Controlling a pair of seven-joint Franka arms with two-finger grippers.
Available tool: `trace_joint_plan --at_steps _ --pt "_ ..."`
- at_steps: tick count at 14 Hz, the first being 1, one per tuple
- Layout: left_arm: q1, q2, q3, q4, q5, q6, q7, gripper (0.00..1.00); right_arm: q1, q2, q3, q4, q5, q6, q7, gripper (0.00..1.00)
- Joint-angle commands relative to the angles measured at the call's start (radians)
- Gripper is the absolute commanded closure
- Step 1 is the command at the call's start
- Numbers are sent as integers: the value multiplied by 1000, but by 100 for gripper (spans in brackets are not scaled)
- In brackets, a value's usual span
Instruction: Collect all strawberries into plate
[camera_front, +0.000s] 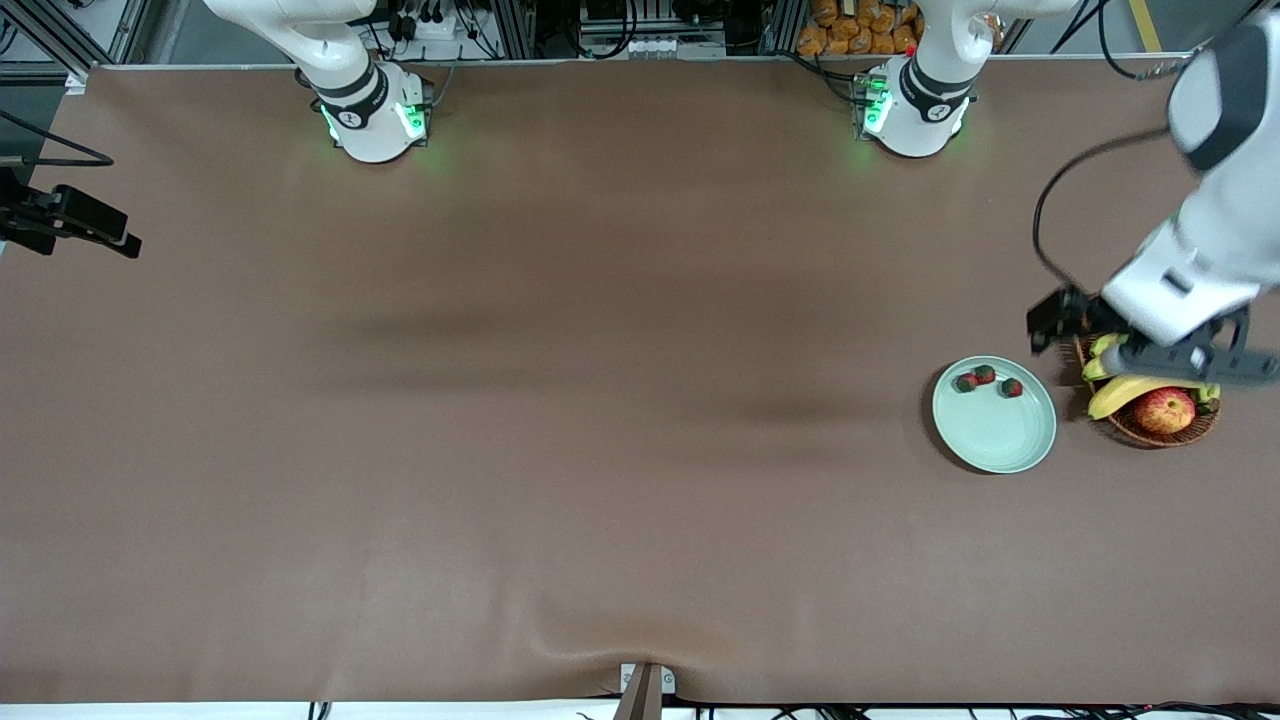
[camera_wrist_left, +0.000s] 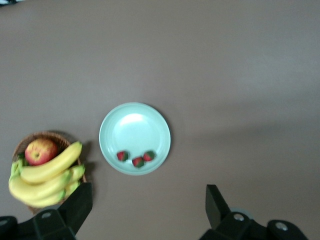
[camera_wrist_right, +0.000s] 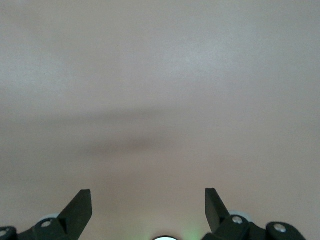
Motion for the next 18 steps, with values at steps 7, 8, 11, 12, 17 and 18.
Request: trace_joint_plan --at_steps 7,8,11,12,17,18 --pt "35 -77 20 -101 -7 19 1 0 -1 -6 7 2 -3 -9 5 0" --pt "37 -76 17 -87 -5 19 -5 0 -1 -6 7 4 -2 -9 5 0" --pt "55 -48 11 -50 -5 19 -9 0 -1 -6 7 4 -2 -9 5 0" --pt "57 -41 11 -49 -5 17 -6 0 -1 -6 7 2 -3 -9 5 0" --pt "61 -39 11 -36 -5 14 -8 0 -1 -6 7 4 -2 -9 5 0" --pt "81 -38 6 -36 -5 14 -11 0 -1 -6 7 2 -3 -9 5 0"
